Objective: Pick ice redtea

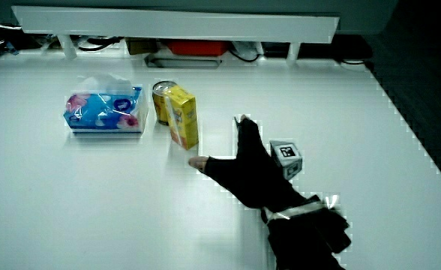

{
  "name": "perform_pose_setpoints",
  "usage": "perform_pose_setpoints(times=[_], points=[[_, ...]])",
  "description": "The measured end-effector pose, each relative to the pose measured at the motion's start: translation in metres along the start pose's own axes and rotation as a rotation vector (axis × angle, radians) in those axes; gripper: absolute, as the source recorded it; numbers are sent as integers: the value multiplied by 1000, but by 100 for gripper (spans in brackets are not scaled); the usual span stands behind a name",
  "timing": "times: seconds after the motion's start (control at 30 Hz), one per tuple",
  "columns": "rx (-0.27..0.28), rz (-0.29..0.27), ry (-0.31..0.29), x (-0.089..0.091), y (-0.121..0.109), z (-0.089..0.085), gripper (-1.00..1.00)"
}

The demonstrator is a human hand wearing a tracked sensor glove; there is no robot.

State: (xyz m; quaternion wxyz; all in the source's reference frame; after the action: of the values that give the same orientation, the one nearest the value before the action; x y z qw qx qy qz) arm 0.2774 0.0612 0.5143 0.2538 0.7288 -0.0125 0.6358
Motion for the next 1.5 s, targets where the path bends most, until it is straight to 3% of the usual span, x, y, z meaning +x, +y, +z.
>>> perform_pose_setpoints(times=[0.03, 0.13, 0.17, 0.33, 0.43, 0.53, 0.57, 0.9, 1.17, 1.5], points=[[-9, 13, -1, 0, 4, -1, 0], [-19, -24, -42, 5, 16, -3, 0], [-24, -26, -17, -3, 19, -7, 0], [-40, -74, -59, 2, 41, -11, 0], [-51, -74, -31, -4, 53, -17, 0], [-51, -105, -44, -6, 64, -22, 0], [-57, -91, -40, -10, 67, -24, 0], [-55, -110, -12, -8, 99, -37, 0], [-38, -137, 9, -3, 115, -44, 0], [-30, -125, 28, 3, 126, -51, 0]])
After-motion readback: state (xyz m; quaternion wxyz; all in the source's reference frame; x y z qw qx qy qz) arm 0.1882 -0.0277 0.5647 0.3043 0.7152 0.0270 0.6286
